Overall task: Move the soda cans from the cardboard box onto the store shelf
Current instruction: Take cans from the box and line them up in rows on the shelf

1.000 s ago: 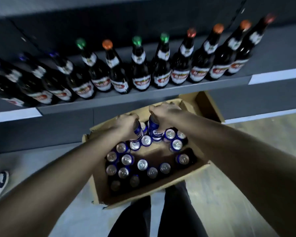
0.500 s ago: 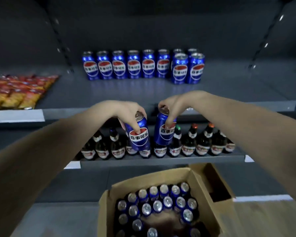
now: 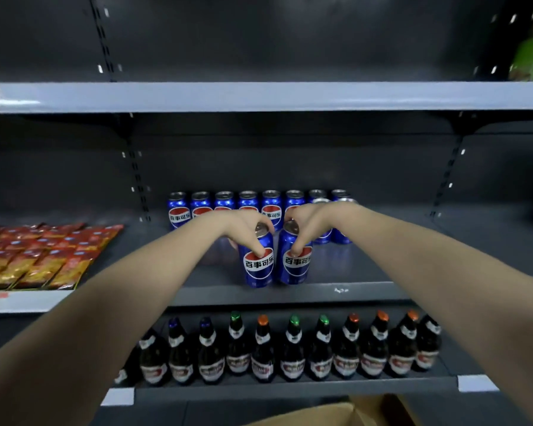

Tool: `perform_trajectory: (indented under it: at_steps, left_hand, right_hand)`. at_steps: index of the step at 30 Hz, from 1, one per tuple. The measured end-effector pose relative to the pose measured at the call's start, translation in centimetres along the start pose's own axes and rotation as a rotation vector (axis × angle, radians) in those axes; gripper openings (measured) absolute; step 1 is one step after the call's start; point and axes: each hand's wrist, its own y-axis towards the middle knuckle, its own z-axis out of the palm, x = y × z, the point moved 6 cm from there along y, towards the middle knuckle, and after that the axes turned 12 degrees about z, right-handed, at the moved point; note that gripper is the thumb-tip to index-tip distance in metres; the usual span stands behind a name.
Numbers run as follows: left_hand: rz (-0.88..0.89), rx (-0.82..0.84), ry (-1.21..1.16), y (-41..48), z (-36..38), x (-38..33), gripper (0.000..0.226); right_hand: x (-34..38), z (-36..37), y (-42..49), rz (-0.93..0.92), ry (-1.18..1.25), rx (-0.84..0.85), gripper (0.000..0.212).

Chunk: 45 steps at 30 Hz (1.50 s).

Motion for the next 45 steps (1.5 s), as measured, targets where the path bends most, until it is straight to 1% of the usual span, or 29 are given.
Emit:
perform_trajectory:
  at_steps: [3, 5, 7, 10, 12, 14, 16, 17, 18, 19, 21, 23, 25, 26, 31, 34, 38, 41, 43, 45]
  left_hand:
    - [0.03, -0.043, 0.098, 1.5, 0.6, 0.5, 0.062]
    - [0.041, -0.065, 0.115, 2.8, 1.5, 1.3, 0.066]
    - [0.059, -0.105, 0.067, 3.7, 2.0, 1.9, 0.069]
    - [0.069, -0.143, -0.017, 4.4, 1.9, 2.4, 0.074]
    - [0.074, -0.152, -0.059, 4.5, 2.1, 2.8, 0.081]
    - [0.09, -0.247, -0.161, 4.2, 2.7, 3.8, 0.095]
    - [0.073, -0.41, -0.354, 3.5, 3.8, 5.7, 0.107]
    - [0.049, -0.467, -0.448, 3.0, 4.7, 6.9, 0.112]
    - [0.019, -0.483, -0.504, 2.6, 5.6, 7.7, 0.115]
    - [-0.007, -0.471, -0.506, 2.3, 6.6, 8.3, 0.115]
    - [-0.074, -0.446, -0.401, 2.1, 7.9, 8.8, 0.105]
    - [-0.154, -0.471, -0.249, 2.1, 8.5, 8.9, 0.097]
    - [-0.203, -0.495, -0.139, 2.2, 8.6, 8.7, 0.094]
    - [-0.196, -0.514, -0.132, 2.3, 8.5, 8.6, 0.092]
    - [-0.141, -0.557, -0.282, 3.5, 8.0, 8.5, 0.068]
    - [-0.14, -0.567, -0.326, 4.5, 8.0, 8.5, 0.064]
    - [-0.147, -0.551, -0.325, 6.0, 8.2, 8.5, 0.055]
    - [-0.128, -0.518, -0.336, 7.4, 8.0, 8.7, 0.062]
    - [-0.122, -0.535, -0.345, 8.3, 7.6, 9.1, 0.07]
    - [-0.115, -0.572, -0.316, 9.1, 7.0, 9.3, 0.072]
  right_hand:
    - [-0.3, 0.7, 1.6, 0.024, 0.024, -0.021, 0.061]
    - [-0.5, 1.9, 2.7, 0.039, 0.04, -0.024, 0.053]
    - [-0.6, 2.8, 3.5, 0.045, 0.059, -0.027, 0.051]
    - [-0.8, 2.8, 3.8, 0.052, 0.114, -0.029, 0.054]
    - [-1.1, 2.8, 3.8, 0.067, 0.169, -0.018, 0.061]
    - [-1.7, 3.5, 3.9, 0.069, 0.296, -0.035, 0.083]
    - [-2.4, 4.7, 3.6, 0.057, 0.503, -0.099, 0.108]
    - [-2.9, 5.5, 3.3, 0.058, 0.623, -0.145, 0.115]
    - [-3.5, 6.3, 2.9, 0.061, 0.734, -0.187, 0.119]
    - [-3.9, 7.2, 2.7, 0.07, 0.819, -0.209, 0.119]
    - [-4.0, 9.2, 2.4, 0.096, 0.855, -0.205, 0.114]
    - [-3.8, 11.0, 2.7, 0.155, 0.789, -0.21, 0.101]
    - [-3.7, 12.0, 3.2, 0.226, 0.786, -0.237, 0.089]
    - [-3.6, 12.2, 3.4, 0.25, 0.793, -0.252, 0.086]
    - [-3.6, 12.0, 4.0, 0.328, 0.733, -0.337, 0.079]
    - [-3.7, 12.1, 4.8, 0.367, 0.724, -0.362, 0.076]
    - [-4.1, 12.1, 6.1, 0.422, 0.796, -0.383, 0.072]
    - [-4.6, 12.0, 7.2, 0.451, 0.826, -0.385, 0.069]
    - [-4.9, 11.8, 8.0, 0.473, 0.831, -0.381, 0.067]
    - [-5.3, 11.7, 8.9, 0.495, 0.836, -0.383, 0.066]
